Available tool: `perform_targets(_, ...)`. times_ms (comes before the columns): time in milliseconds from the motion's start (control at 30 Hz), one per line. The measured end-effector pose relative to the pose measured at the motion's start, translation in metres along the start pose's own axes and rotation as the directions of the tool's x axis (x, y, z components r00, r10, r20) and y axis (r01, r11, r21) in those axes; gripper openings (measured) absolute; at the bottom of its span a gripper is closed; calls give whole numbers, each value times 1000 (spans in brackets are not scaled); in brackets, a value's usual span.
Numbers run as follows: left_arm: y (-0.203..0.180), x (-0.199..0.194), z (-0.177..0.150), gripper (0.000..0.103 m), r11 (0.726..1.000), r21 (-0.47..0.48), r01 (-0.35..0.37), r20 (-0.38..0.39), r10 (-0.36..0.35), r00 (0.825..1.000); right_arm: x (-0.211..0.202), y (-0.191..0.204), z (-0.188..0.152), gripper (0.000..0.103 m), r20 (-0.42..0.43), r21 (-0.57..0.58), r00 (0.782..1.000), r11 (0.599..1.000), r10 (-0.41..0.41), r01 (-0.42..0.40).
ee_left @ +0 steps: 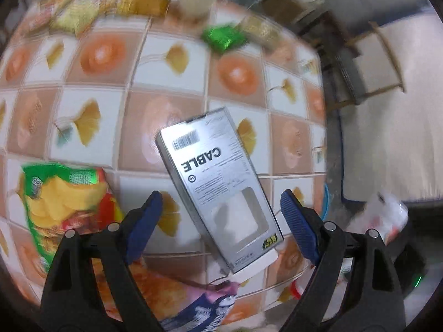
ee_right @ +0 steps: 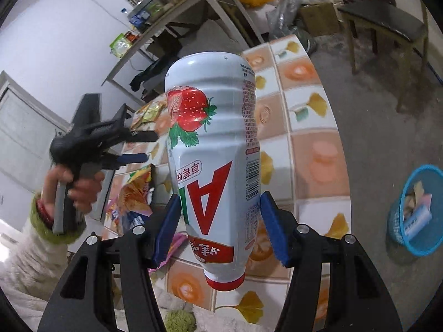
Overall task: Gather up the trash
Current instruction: 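Grasp the white CABLE box with the left tool while the right tool holds the bottle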
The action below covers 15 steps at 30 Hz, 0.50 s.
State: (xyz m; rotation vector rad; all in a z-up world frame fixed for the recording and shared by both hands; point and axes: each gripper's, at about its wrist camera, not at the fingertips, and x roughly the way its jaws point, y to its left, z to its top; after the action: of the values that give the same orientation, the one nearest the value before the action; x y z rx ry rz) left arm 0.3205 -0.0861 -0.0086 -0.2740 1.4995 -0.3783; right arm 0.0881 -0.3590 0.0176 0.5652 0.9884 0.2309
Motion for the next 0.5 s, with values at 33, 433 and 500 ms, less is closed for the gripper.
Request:
perform_targets(33, 0, 7, 6, 82, 1000, -22, -10, -30, 10, 1000, 1, -1, -4, 58, 5, 6, 1000, 1000, -2, 2)
perform_targets(433, -30, 62, 0, 84, 991, -10, -133, -62, 132, 989, -8, -24, -23, 58, 47, 82, 999, 997, -8, 4)
perform_targets(500, -44, 66, -1, 85, 982, 73, -172, -14, 173, 985, -7, -28, -26, 58, 49, 95, 999, 995, -5, 1)
